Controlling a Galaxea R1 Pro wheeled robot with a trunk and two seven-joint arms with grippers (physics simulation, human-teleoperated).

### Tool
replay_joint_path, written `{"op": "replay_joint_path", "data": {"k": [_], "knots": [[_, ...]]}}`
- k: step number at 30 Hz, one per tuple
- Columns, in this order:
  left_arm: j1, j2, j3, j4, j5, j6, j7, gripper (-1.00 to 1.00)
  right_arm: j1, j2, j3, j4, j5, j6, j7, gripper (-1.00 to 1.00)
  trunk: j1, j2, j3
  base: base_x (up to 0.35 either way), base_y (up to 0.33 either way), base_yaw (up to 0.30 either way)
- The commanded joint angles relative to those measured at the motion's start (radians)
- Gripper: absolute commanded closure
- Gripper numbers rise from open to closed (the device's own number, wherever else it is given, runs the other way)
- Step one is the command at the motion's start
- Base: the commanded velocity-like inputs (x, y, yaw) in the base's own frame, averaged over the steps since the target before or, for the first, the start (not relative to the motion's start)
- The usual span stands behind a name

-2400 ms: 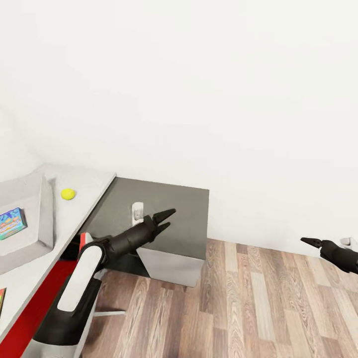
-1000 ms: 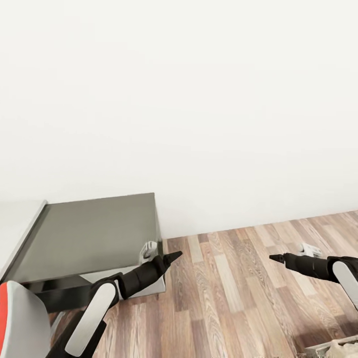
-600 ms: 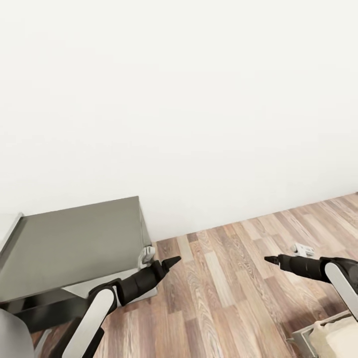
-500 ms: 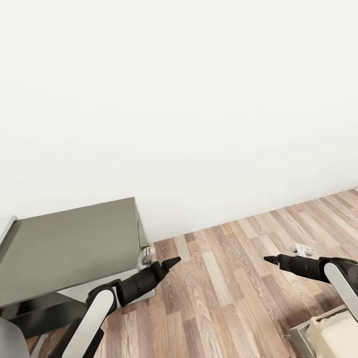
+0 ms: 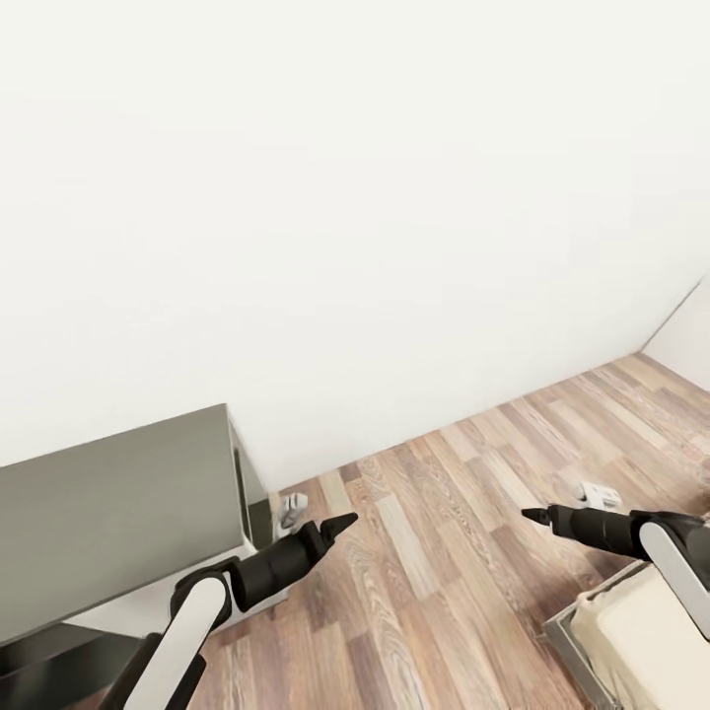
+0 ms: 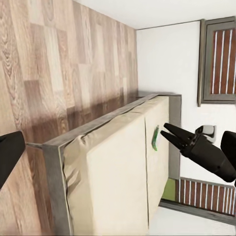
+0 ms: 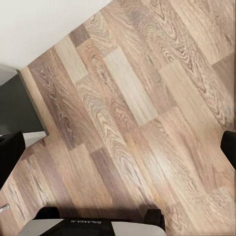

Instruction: Put all the toys in the child's room - the three board games (two on the bed and one on the table), the two jigsaw puzzles on the table, and the tennis ball on the table - inside the toy box on the table in the child's room.

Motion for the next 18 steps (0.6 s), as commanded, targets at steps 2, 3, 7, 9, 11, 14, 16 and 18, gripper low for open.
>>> {"op": "replay_joint_path", "data": {"k": [2, 3, 7, 9, 11, 14, 16, 18], "knots": [[0.000, 0.001, 0.000, 0.001, 0.001, 0.002, -0.001, -1.00, -0.001, 0.001, 0.000, 0.000, 0.010, 0.004, 0.010, -1.00, 0.001, -0.002, 0.000, 0.000, 0.000, -0.268], [0.000, 0.000, 0.000, 0.002, 0.001, 0.002, -0.001, -1.00, 0.000, 0.002, 0.003, -0.001, 0.009, 0.004, 0.010, -1.00, 0.001, -0.002, 0.000, 0.000, 0.000, -0.268], [0.000, 0.001, -0.001, 0.005, 0.001, 0.002, -0.002, -1.00, 0.000, 0.018, 0.036, 0.000, 0.010, 0.003, 0.010, -1.00, 0.001, -0.002, 0.003, 0.000, 0.000, -0.268], [0.000, 0.001, -0.001, 0.005, 0.001, 0.002, -0.002, -1.00, 0.000, 0.029, 0.052, 0.000, 0.011, 0.002, 0.009, -1.00, 0.001, -0.002, 0.004, 0.000, 0.000, -0.268], [0.000, 0.001, -0.001, 0.005, 0.002, 0.002, -0.002, -1.00, -0.001, 0.040, 0.069, 0.000, 0.011, 0.001, 0.009, -1.00, 0.001, -0.002, 0.005, 0.000, 0.000, -0.268], [0.000, 0.001, -0.001, 0.006, 0.003, 0.002, -0.002, -1.00, -0.001, 0.061, 0.098, 0.000, 0.012, -0.006, 0.008, -1.00, 0.001, -0.002, 0.007, 0.000, 0.000, -0.268], [0.001, 0.001, -0.001, 0.006, 0.002, 0.002, -0.002, -1.00, -0.002, 0.075, 0.118, 0.000, 0.013, -0.015, 0.008, -1.00, 0.001, -0.002, 0.008, 0.000, 0.000, -0.268], [0.001, 0.001, -0.001, 0.006, 0.002, 0.002, -0.002, -1.00, -0.002, 0.081, 0.125, -0.001, 0.013, -0.018, 0.007, -1.00, 0.001, -0.002, 0.009, 0.000, 0.000, -0.268]]}}
